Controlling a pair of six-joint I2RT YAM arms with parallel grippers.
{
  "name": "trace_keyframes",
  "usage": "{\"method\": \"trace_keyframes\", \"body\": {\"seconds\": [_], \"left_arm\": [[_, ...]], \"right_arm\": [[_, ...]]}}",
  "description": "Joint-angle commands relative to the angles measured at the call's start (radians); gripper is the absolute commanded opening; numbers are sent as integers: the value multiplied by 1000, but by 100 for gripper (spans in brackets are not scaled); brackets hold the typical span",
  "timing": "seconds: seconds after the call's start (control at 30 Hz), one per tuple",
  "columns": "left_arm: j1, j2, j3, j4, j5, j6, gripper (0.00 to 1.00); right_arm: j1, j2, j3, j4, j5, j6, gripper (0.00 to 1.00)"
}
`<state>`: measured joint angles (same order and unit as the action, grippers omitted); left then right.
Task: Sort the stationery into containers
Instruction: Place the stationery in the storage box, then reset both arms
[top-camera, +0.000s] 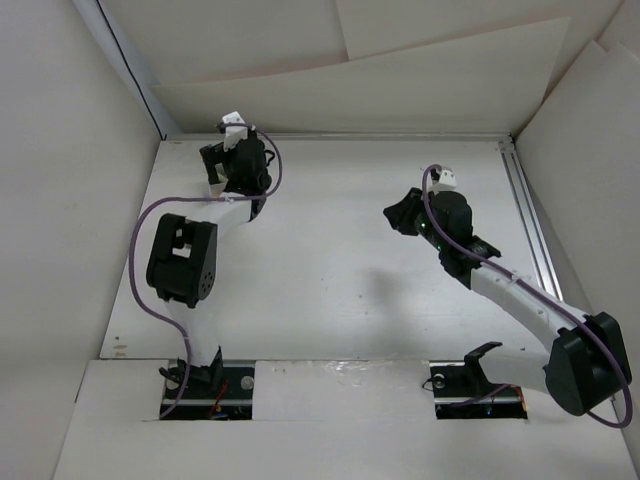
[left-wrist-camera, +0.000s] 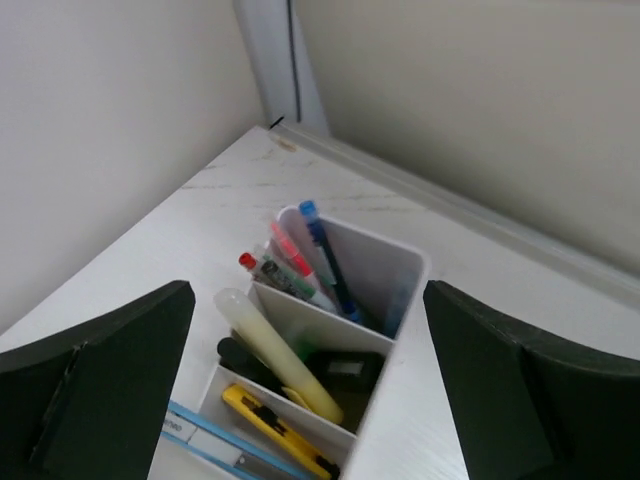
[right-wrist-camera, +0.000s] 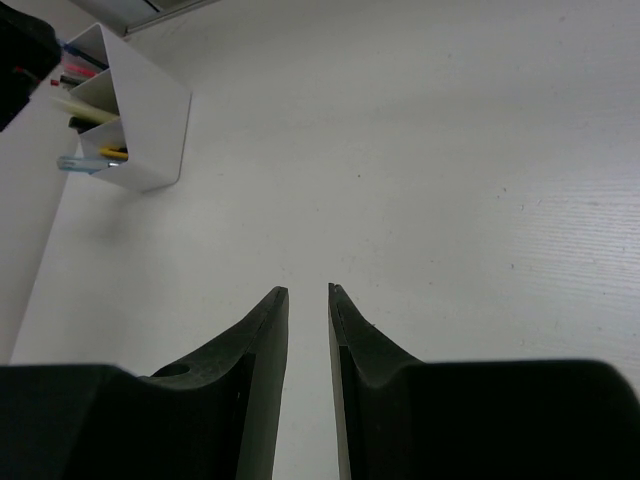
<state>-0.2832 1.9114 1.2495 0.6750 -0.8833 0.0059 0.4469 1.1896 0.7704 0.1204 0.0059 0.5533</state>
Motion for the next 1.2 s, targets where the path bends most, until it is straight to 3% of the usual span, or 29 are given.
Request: {"method": "trace_keyframes", "body": {"seconds": [0.0, 0.17, 0.2, 0.3, 0.43, 0.5, 0.67, 0.73, 0.9, 1.0, 1.17], "left_arm": [[-43, -216, 51, -27, 18, -55, 100], [-102, -374, 103, -272, 153, -287, 100], [-102, -397, 103, -308, 303, -337, 100], [-102, -463, 103, -409, 518, -507, 100], [-102, -503, 35, -408, 919, -609, 100], [-102, -503, -2, -408, 1035, -652, 100], [-102, -528, -111, -292, 1341, -682, 100], [-102, -561, -160, -278, 1376, -682, 100], [-102, -623, -231, -259, 1449, -682, 100], [-102, -644, -257, -230, 1509, -682, 100], [-93, -707, -341, -181, 1606, -695, 100]], "right_arm": [[9, -30, 3, 53, -9, -10, 29], [18, -41, -6, 53, 0, -10, 31], [18, -41, -6, 53, 0, -10, 31], [18, -50, -6, 53, 9, -10, 35], [18, -41, -6, 53, 20, -10, 44], [18, -41, -6, 53, 20, -10, 48], [27, -41, -6, 53, 20, -10, 70], [27, -50, -6, 53, 29, -10, 78], [27, -59, -6, 53, 29, -10, 84], [36, -59, -6, 53, 29, -10, 100], [59, -79, -6, 53, 60, -20, 100]]}}
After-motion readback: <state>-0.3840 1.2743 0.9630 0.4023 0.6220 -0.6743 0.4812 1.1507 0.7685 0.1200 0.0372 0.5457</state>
